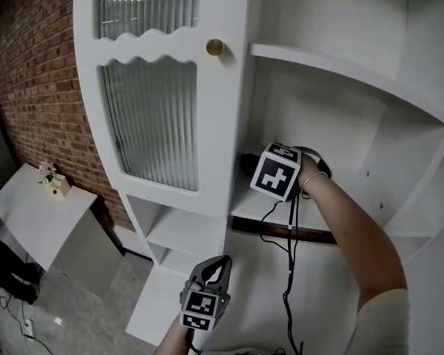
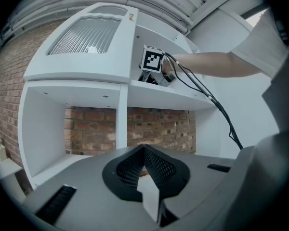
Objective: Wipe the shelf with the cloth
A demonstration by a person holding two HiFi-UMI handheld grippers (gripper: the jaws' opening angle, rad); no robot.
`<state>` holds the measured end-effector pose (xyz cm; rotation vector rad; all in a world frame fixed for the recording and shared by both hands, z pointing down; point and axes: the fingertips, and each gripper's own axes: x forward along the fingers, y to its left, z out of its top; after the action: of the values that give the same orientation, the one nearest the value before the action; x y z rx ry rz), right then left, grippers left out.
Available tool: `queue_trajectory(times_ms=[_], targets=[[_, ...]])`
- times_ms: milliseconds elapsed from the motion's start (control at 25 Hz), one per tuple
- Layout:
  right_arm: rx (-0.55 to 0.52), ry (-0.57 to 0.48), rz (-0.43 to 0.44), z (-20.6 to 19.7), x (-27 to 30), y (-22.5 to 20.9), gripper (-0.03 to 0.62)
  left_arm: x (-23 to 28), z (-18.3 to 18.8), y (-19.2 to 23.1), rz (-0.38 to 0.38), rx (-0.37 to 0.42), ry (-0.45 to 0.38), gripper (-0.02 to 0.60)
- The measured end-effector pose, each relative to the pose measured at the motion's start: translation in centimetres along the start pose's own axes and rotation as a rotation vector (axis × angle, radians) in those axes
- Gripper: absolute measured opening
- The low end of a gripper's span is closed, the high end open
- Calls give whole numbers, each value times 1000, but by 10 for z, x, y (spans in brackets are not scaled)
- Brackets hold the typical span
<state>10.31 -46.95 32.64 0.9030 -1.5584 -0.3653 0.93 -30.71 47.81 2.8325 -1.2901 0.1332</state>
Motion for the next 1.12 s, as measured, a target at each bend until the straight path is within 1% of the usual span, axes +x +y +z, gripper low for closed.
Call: queue_trajectory(times_ms=[120, 280, 440, 680, 920, 1000, 1120], targets=[[7, -11, 20, 1, -13, 13, 80, -5, 3, -6, -2, 9, -1, 14], [-33, -20, 44, 3, -35, 37, 80, -16, 8, -20, -22, 40, 1, 14], [-62, -40, 32, 6, -54, 55, 80, -30, 17, -32, -42, 64, -5, 14], [-61, -56, 52, 6, -79, 81, 80, -51, 11, -52, -75, 86, 13, 14], [-88, -75, 55, 12, -105, 111, 80, -65, 8, -64, -108, 101, 23, 14], [-87, -83, 57, 11, -111, 118, 80, -67, 10, -70, -118, 107, 15, 14], [-51, -105, 96, 6, -119, 126, 80, -69, 18, -86, -159, 121, -10, 14]])
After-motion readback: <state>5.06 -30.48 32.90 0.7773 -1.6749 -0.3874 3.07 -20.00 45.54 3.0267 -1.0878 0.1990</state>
